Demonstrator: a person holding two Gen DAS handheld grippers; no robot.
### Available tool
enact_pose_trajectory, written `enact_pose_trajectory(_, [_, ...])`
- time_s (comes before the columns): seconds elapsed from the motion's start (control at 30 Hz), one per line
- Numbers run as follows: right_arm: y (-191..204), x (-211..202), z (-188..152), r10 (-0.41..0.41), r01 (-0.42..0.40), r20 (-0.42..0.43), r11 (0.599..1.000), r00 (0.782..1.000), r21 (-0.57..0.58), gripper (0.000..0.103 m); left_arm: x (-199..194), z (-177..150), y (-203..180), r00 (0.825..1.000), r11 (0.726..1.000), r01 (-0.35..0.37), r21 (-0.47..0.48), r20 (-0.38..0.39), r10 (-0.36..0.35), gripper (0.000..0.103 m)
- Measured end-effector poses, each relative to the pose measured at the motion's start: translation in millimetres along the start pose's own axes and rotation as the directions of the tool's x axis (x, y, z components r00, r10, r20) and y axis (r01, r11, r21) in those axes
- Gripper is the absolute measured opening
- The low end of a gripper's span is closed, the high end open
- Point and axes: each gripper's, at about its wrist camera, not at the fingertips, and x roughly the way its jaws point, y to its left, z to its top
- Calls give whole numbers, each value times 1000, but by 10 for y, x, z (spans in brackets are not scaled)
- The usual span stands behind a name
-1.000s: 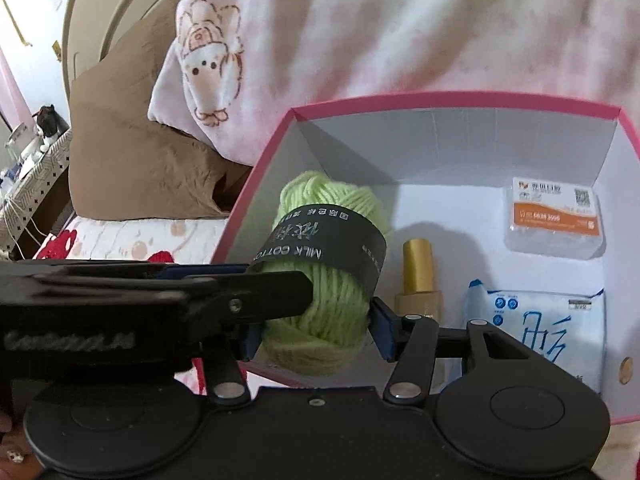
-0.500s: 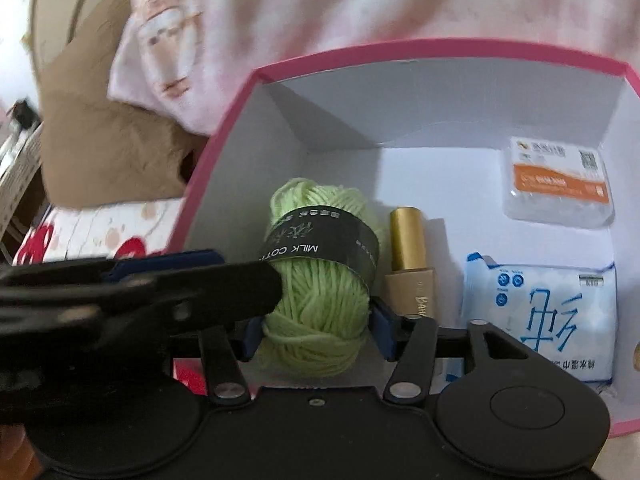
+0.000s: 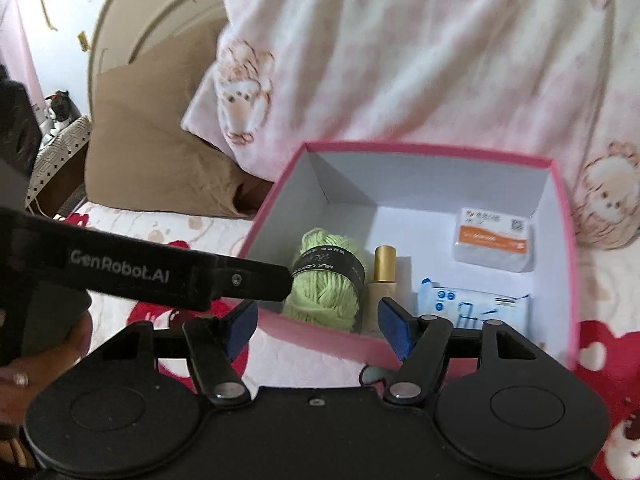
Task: Organize objects
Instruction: 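Withdraw the left tool and move it to the white soap bar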
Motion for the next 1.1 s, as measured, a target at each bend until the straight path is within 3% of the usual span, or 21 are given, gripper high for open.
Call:
enact_pose_trajectory(0.17, [123, -409, -85, -9, 9, 22, 1000, 1000, -28, 71, -408, -69, -220, 998, 997, -60, 51, 6, 60, 93])
enact_pose_trajectory(0.6, [444, -1178, -398, -15, 17, 26, 996, 1000, -84, 73, -1030, -505, -451, 998, 991, -26, 133, -52, 34, 95])
enact_pose_trajectory(0.83, [620, -1254, -723, 21, -18, 15, 988, 1000, -151, 77, -1113, -752, -416, 999, 992, -1, 129, -49, 7, 95])
enact_pose_trajectory(1.1, [714, -1044, -1021, 89, -91, -18, 984, 996, -153, 77, -910, -1070, -269, 997, 994, 38, 99, -73, -31, 95])
